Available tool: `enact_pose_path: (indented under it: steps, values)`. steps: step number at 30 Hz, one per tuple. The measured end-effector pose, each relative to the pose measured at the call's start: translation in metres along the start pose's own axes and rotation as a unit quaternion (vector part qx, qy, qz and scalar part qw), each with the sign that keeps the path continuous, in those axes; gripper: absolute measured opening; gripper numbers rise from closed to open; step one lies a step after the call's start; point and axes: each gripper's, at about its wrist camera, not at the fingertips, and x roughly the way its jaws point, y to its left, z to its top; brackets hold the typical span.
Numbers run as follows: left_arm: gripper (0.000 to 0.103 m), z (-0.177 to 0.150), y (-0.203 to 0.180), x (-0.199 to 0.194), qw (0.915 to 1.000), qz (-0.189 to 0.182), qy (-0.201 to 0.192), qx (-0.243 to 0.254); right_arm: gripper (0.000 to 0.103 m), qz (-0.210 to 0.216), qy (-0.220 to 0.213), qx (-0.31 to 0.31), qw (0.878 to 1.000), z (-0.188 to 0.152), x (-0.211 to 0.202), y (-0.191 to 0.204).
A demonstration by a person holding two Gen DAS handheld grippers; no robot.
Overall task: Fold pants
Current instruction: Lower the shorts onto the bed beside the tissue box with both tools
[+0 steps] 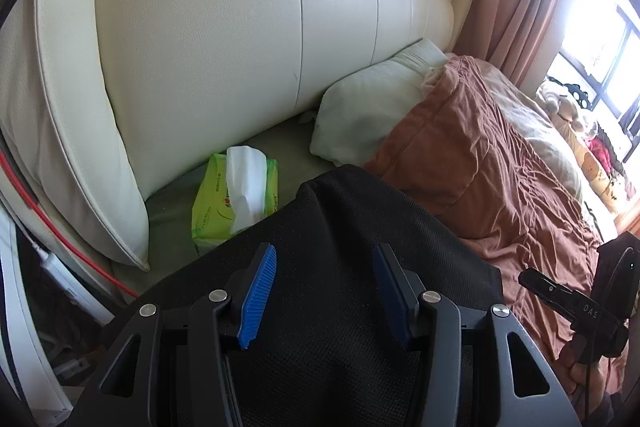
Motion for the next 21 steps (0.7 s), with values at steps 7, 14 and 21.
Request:
enact_pose_path:
  steps: [7,14,21]
  values:
    - [0.053,-0.018,-0.002,-0.004,0.9999,-0.013,0.008,0.002,0.055,0.054,0.066,0.006,0.996,-0.037,-0.015,0.016]
    - [0.053,-0.037,0.002,0.0,0.9994,-0.013,0.029,0.01,0.062,0.135,0.113,0.076,0.981,-0.056,0.014,0.003]
    - [0.053,-0.05,0.018,0.007,0.9989,0.002,0.047,0.002,0.062,0.18,0.119,0.118,0.969,-0.053,0.05,0.0]
